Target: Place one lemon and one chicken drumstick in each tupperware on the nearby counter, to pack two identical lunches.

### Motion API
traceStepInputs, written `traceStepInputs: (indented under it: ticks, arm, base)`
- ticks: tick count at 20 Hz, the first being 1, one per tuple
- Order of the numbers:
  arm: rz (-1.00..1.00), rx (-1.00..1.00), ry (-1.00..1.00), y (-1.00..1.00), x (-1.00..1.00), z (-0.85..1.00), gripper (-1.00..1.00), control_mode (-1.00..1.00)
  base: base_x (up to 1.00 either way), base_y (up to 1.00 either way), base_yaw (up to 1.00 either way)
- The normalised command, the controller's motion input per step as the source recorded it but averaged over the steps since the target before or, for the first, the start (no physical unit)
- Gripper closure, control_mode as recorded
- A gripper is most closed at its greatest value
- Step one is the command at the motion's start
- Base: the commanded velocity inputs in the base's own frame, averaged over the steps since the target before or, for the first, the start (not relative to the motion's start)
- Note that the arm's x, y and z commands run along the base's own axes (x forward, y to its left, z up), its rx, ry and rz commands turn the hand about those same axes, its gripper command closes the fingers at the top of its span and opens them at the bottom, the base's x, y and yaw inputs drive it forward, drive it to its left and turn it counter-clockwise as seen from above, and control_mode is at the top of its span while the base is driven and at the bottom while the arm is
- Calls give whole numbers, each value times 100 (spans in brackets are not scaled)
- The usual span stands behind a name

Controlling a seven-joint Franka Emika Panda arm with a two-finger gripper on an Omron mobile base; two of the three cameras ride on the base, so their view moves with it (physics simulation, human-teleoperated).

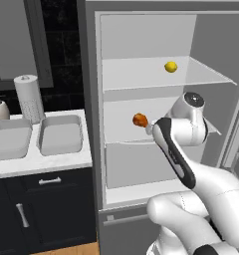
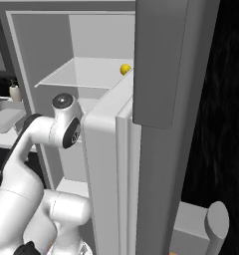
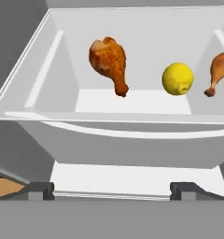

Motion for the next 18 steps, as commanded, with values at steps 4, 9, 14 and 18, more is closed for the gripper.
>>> traceStepInputs:
  ticks: [4,9,14,18]
  arm:
    - [-4,-7,2,-4,30,-21,-100,-100]
    - [0,-2,0,-12,70,-23,-100,-100]
    - [0,0,0,-1,66,-19,-100,-100]
    - [3,0,6,0,62,-1,-100,-100]
  base:
    - [0,0,0]
    - [0,0,0]
    - [0,0,0]
    - [0,0,0]
